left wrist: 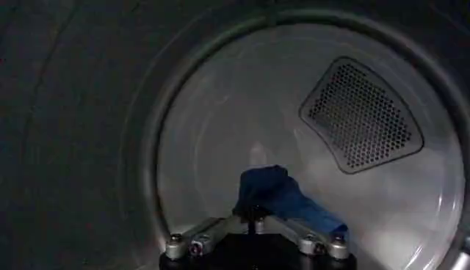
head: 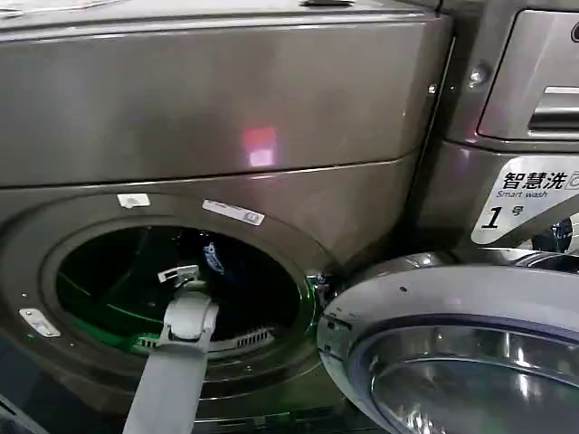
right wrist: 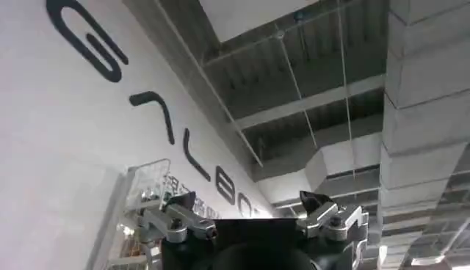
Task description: Grasp the clothes from the dryer.
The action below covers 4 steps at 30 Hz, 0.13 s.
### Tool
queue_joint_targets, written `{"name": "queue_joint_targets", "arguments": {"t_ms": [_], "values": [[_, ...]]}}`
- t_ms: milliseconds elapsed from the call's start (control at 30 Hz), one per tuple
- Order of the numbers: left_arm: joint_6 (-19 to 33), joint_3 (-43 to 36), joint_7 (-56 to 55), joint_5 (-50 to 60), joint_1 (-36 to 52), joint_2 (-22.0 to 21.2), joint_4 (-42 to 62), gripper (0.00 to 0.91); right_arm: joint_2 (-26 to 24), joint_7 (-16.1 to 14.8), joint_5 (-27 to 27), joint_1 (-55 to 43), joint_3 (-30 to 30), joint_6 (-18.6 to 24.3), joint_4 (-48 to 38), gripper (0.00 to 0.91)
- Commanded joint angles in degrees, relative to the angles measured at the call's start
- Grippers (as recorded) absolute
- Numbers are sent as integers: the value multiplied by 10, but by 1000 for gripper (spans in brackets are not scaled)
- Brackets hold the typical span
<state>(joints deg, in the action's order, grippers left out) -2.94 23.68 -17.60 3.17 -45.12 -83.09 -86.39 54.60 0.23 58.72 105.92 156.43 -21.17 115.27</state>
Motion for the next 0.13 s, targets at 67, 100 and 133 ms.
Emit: {"name": "queue_joint_targets", "arguments": {"t_ms": [67,100,133], "values": [[-4,-1,5,2,-2,2,0,0,-1,1,-1,1,3,0,-3,907],[-5,-1,6,3,-1,2,1,0,0,1,-1,1,3,-1,-4,907],[-6,-2,6,3,0,2,1,0,0,1,-1,1,4,-1,-4,907]]}}
